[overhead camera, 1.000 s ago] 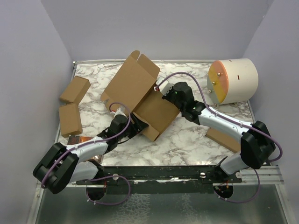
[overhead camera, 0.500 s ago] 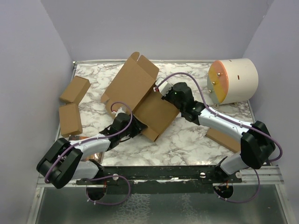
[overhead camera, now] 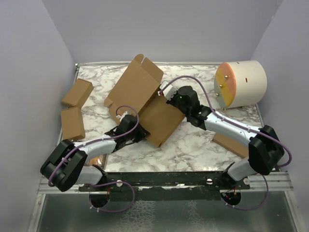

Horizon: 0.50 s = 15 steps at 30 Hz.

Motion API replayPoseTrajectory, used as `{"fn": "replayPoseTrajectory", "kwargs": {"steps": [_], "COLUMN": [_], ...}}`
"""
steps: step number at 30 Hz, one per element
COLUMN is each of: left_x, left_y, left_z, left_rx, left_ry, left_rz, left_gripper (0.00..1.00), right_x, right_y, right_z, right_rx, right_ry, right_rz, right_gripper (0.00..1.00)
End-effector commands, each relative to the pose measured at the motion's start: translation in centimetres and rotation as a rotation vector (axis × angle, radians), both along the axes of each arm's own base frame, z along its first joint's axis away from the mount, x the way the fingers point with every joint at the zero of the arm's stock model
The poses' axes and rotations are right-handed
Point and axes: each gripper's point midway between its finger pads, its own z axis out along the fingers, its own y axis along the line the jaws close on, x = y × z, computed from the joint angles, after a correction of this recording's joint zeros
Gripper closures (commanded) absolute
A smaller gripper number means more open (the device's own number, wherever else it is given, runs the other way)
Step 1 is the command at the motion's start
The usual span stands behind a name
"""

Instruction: Fold the paper box

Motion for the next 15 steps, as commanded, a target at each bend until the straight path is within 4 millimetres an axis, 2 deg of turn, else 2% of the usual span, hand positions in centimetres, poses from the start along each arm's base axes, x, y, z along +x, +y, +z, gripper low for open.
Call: {"fn": "replayPoseTrajectory", "kwargs": {"steps": [1, 2, 4, 7, 12, 15], "left_x": [-0.2, -0.3, -0.5, -0.4, 0.0, 0.9], "left_y": [1.2, 1.3, 1.5, 1.4, 1.6, 1.7], "left_z": [-0.8, -0.9, -1.1, -1.4, -1.5, -0.3], "left_rx": [0.09, 0.099, 0.124, 0.165, 0.27, 0.328], "left_ry": [0.075, 0.092, 0.129, 0.155, 0.189, 0.198], "left_rz": [0.054, 0.063, 0.067, 0.043, -0.008, -0.013], "left_gripper": [0.75, 0.76, 0.87, 0.93, 0.94, 0.91], "right_x": [-0.4, -0.4, -0.4, -0.6, -0.9, -0.5], "right_y": [1.0, 0.9, 1.0, 1.1, 1.2, 0.6], "right_z": [-0.1, -0.3, -0.6, -1.9, -4.4, -5.8], "right_rx": [0.039, 0.039, 0.053, 0.075, 0.08, 0.089], "right_ry": [0.004, 0.008, 0.018, 0.069, 0.154, 0.199], "right_rz": [0.026, 0.024, 0.015, 0.005, 0.001, -0.02], "right_gripper": [0.99, 0.99, 0.99, 0.98, 0.98, 0.98]}}
